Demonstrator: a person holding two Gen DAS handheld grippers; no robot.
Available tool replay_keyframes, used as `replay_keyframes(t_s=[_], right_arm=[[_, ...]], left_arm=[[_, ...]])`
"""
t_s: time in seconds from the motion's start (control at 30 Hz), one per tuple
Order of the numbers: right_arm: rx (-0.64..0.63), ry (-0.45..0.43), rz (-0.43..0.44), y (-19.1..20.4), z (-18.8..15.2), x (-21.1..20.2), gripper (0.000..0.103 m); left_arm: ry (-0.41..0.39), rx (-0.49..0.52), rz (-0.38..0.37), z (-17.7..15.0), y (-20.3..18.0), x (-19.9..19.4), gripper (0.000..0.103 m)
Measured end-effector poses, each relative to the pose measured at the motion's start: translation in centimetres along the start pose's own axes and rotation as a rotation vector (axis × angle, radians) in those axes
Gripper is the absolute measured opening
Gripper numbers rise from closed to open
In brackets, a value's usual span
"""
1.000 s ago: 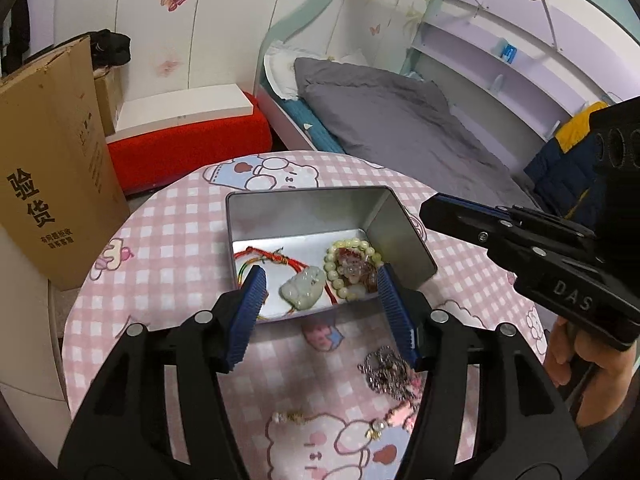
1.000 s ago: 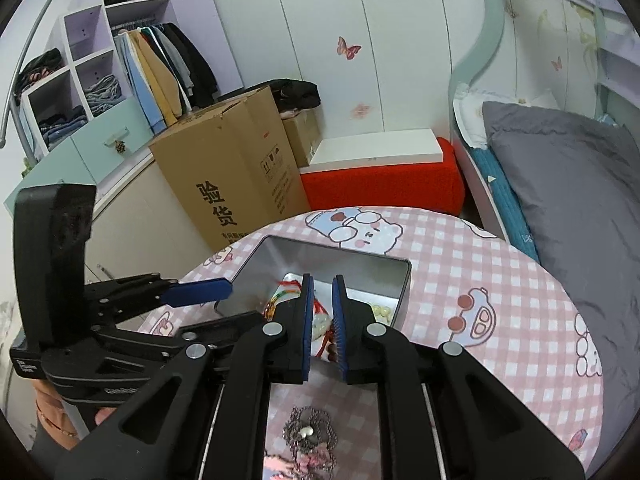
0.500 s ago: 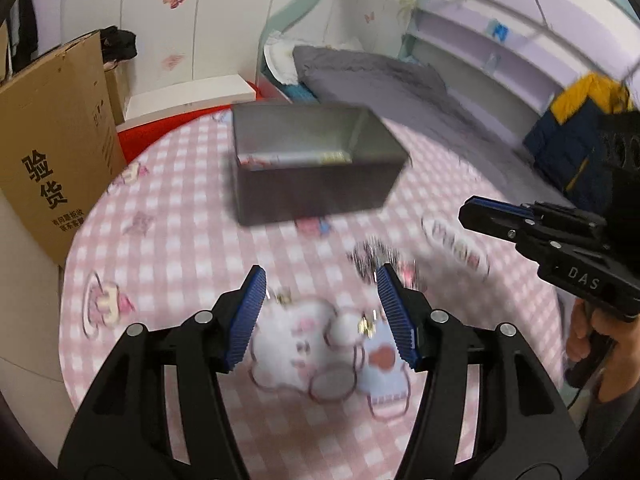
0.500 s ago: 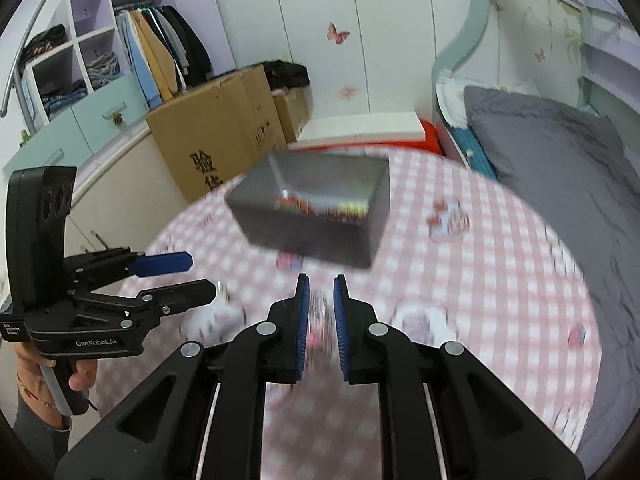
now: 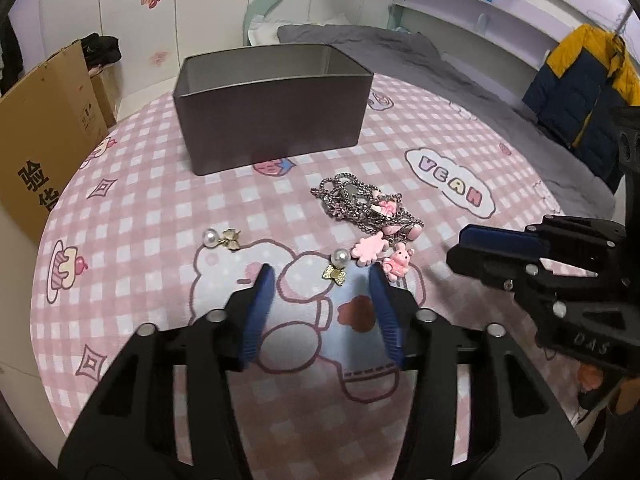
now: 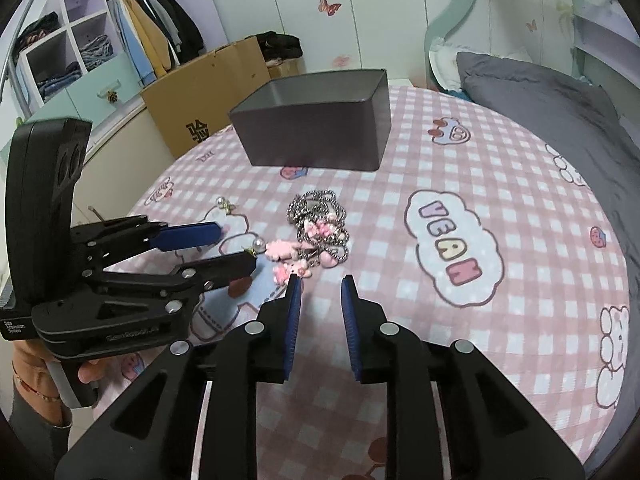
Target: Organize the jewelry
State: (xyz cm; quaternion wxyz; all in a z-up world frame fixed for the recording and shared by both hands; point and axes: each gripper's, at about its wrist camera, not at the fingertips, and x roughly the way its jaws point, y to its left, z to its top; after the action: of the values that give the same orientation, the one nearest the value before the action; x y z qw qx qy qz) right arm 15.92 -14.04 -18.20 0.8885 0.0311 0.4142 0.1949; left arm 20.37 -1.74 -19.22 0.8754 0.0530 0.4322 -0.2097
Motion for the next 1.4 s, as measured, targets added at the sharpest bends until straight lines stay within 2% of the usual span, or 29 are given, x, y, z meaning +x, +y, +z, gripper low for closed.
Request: replay_keyframes(t_s=[0.07, 0.13, 0.2, 0.27, 0.3, 0.53, 0.8, 0.87, 0.93, 0.97, 1.2, 1.4], right_arm=[[-0.003, 0.002, 0.001, 0.1, -0.2, 0.2, 0.022], [-0.007, 0.009, 0.006, 0.2, -0.3, 0.5, 0.025], [-0.005, 0.012, 0.005, 0.2, -0.3, 0.7, 0.026], [-0.001, 0.015, 0.007, 0.1, -0.3, 1.0, 0.028], [-0.002, 0.017, 0.007, 0.2, -0.3, 1.1, 0.030], [-0.032, 0.029, 0.000, 1.4, 0.1, 1.9, 0.033], [-0.093, 0.042, -0.059, 3.1, 0.6, 3.1, 0.041], [-0.118, 0.045, -0.084, 3.5, 0.6, 3.4, 0.039], [-0.137, 0.045, -0.111, 3.7, 0.6, 3.5, 0.026], [-0.141, 0.045, -0.116, 3.7, 0.6, 3.5, 0.025], [-0.124, 0.025, -0.088, 3.1, 0.5, 2.2, 0.024], [-0.103, -0.043, -0.054, 2.5, 1.8, -1.1, 0.024]], left_arm=[[0.003, 0.020, 0.014, 0.0, -0.4, 0.4, 0.038], [0.001, 0.037, 0.016, 0.1, -0.7, 0.7, 0.037], [-0.003, 0.047, 0.018, 0.2, -0.8, 0.8, 0.029], [-0.007, 0.046, 0.016, 0.3, -0.7, 0.8, 0.014], [-0.008, 0.043, 0.011, 0.4, -0.7, 0.8, 0.012], [-0.024, -0.014, -0.009, 0.1, 0.9, -0.1, 0.012], [-0.048, -0.079, -0.022, 0.0, 2.8, -2.0, 0.012], [-0.054, -0.080, -0.031, 0.2, 2.8, -2.3, 0.012], [-0.063, -0.077, -0.036, 0.5, 2.7, -2.6, 0.012], [-0.068, -0.078, -0.045, 0.6, 2.6, -2.9, 0.012], [-0.091, -0.077, -0.080, 1.3, 2.3, -3.7, 0.012], [-0.126, -0.080, -0.129, 2.6, 2.3, -4.9, 0.012]])
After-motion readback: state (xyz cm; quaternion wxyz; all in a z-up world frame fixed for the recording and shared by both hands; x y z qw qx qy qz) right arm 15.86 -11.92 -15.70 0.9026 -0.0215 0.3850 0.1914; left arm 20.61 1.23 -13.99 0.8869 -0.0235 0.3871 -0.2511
